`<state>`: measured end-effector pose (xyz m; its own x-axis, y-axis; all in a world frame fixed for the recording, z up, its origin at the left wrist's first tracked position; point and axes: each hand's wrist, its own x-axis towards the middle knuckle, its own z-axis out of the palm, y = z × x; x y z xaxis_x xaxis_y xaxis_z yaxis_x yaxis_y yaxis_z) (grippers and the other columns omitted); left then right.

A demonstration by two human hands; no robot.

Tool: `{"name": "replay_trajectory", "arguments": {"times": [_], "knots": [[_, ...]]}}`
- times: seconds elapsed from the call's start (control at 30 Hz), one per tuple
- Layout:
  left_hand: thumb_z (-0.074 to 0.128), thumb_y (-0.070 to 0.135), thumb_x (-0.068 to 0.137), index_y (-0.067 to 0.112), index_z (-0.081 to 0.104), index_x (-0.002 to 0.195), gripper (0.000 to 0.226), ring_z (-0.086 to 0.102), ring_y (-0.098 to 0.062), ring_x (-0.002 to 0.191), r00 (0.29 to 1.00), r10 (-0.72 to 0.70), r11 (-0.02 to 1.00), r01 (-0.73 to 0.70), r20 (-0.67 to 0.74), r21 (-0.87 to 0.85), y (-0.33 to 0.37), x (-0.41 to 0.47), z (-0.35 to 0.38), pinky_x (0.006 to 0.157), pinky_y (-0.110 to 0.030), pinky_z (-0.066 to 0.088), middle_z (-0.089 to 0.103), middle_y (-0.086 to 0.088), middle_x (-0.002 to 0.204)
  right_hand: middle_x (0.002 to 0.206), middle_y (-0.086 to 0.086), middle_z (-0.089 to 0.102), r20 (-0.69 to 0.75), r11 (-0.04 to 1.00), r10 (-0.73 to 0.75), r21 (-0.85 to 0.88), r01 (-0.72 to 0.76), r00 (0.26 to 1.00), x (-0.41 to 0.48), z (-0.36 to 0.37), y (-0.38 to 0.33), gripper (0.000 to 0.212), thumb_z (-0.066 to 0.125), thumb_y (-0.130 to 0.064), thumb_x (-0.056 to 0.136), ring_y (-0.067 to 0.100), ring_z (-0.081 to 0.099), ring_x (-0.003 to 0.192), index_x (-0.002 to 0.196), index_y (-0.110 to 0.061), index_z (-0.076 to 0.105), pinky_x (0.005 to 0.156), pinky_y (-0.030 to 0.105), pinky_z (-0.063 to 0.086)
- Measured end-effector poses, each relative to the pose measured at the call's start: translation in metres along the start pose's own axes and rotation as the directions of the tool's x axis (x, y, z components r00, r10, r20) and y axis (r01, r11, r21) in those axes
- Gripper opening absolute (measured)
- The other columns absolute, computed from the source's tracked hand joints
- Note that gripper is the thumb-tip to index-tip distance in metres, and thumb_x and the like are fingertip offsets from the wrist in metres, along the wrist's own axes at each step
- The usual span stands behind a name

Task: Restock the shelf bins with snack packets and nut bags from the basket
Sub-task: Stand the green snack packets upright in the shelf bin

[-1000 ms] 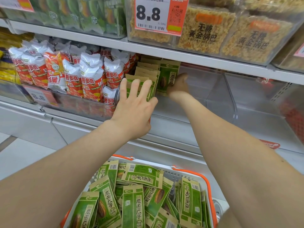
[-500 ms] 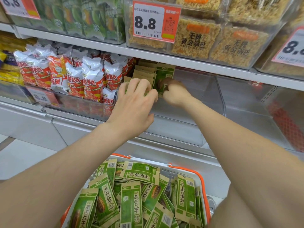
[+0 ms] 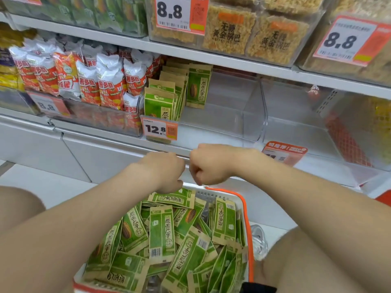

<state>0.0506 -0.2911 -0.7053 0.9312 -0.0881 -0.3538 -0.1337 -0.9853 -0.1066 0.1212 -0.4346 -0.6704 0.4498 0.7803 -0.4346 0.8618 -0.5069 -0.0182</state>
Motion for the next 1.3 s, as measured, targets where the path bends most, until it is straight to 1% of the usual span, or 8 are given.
{"name": "replay_trajectory", "arguments": {"times": [0.1, 0.27, 0.37, 0.7, 0.93, 1.07, 1.13, 1.3], "knots": [[0.054, 0.042, 0.098, 0.020, 0.069, 0.112, 0.030, 0.066, -0.031, 0.097, 0.987, 0.105, 0.993, -0.099, 0.124, -0.060, 0.019, 0.001, 0.014, 0.080, -0.040, 0.056, 0.068, -0.006, 0.109, 0.070, 0.002, 0.068, 0.230, 0.997, -0.012, -0.075, 0.031, 0.973, -0.007, 0.044, -0.008, 0.017, 0.060, -0.014, 0.086, 0.023, 0.062, 0.067, 0.072, -0.015, 0.071, 0.061, 0.032, 0.053], [0.054, 0.047, 0.101, 0.018, 0.069, 0.122, 0.039, 0.067, -0.030, 0.106, 0.945, 0.195, 0.981, -0.189, 0.263, -0.047, 0.040, 0.005, 0.025, 0.088, -0.042, 0.058, 0.069, -0.008, 0.120, 0.106, 0.004, 0.073, 0.516, 0.986, -0.026, -0.128, 0.107, 0.856, -0.012, 0.109, -0.012, 0.025, 0.075, -0.024, 0.089, 0.025, 0.068, 0.095, 0.112, -0.014, 0.076, 0.083, 0.040, 0.061], [0.053, 0.049, 0.102, 0.021, 0.067, 0.128, 0.041, 0.067, -0.029, 0.108, 0.932, 0.215, 0.975, -0.221, 0.292, -0.011, 0.047, 0.011, 0.030, 0.089, -0.044, 0.058, 0.067, -0.005, 0.124, 0.089, -0.005, 0.067, 0.619, 0.958, -0.079, -0.168, 0.230, 0.781, -0.015, 0.137, -0.013, 0.036, 0.083, -0.037, 0.086, 0.022, 0.064, 0.093, 0.115, -0.015, 0.077, 0.080, 0.036, 0.056], [0.046, 0.043, 0.106, 0.022, 0.064, 0.130, 0.036, 0.064, -0.029, 0.111, 0.922, 0.252, 0.965, -0.263, 0.295, -0.002, 0.056, 0.022, 0.036, 0.081, -0.038, 0.052, 0.065, -0.006, 0.128, 0.066, -0.001, 0.056, 0.513, 0.970, -0.121, -0.123, 0.212, 0.850, -0.013, 0.148, -0.005, 0.032, 0.067, -0.011, 0.094, 0.019, 0.054, 0.061, 0.064, -0.013, 0.057, 0.060, 0.034, 0.054], [0.045, 0.037, 0.105, 0.021, 0.067, 0.123, 0.033, 0.066, -0.029, 0.108, 0.920, 0.223, 0.971, -0.238, 0.323, 0.006, 0.042, 0.015, 0.046, 0.096, -0.046, 0.055, 0.066, -0.005, 0.124, 0.081, -0.004, 0.062, 0.583, 0.926, -0.092, -0.249, 0.285, 0.807, -0.017, 0.158, -0.011, 0.028, 0.085, -0.028, 0.085, 0.021, 0.063, 0.084, 0.107, -0.012, 0.075, 0.062, 0.032, 0.049], [0.045, 0.031, 0.106, 0.023, 0.062, 0.134, 0.034, 0.061, -0.026, 0.116, 0.912, 0.258, 0.966, -0.247, 0.320, -0.075, 0.046, 0.015, 0.044, 0.095, -0.039, 0.052, 0.062, -0.004, 0.133, 0.080, 0.001, 0.067, 0.547, 0.931, -0.111, -0.236, 0.280, 0.830, -0.013, 0.149, -0.014, 0.009, 0.072, -0.018, 0.094, 0.021, 0.065, 0.076, 0.088, -0.013, 0.072, 0.060, 0.032, 0.054], [0.047, 0.031, 0.106, 0.023, 0.057, 0.140, 0.036, 0.060, -0.027, 0.118, 0.916, 0.261, 0.965, -0.239, 0.303, -0.111, 0.046, 0.018, 0.043, 0.089, -0.036, 0.048, 0.061, -0.006, 0.134, 0.067, 0.000, 0.057, 0.532, 0.956, -0.101, -0.183, 0.231, 0.841, -0.009, 0.138, -0.012, 0.026, 0.059, -0.012, 0.097, 0.018, 0.053, 0.061, 0.071, -0.013, 0.061, 0.060, 0.033, 0.051], [0.061, 0.031, 0.100, 0.008, 0.040, 0.133, 0.045, 0.064, -0.035, 0.108, 0.948, 0.168, 0.984, -0.145, 0.270, -0.103, 0.039, 0.023, 0.040, 0.083, -0.040, 0.054, 0.061, -0.017, 0.124, 0.076, -0.008, 0.056, 0.309, 0.991, -0.132, 0.076, 0.114, 0.942, -0.001, 0.098, 0.001, 0.013, 0.052, -0.012, 0.100, 0.016, 0.051, 0.071, 0.098, -0.012, 0.065, 0.062, 0.030, 0.036]]}}
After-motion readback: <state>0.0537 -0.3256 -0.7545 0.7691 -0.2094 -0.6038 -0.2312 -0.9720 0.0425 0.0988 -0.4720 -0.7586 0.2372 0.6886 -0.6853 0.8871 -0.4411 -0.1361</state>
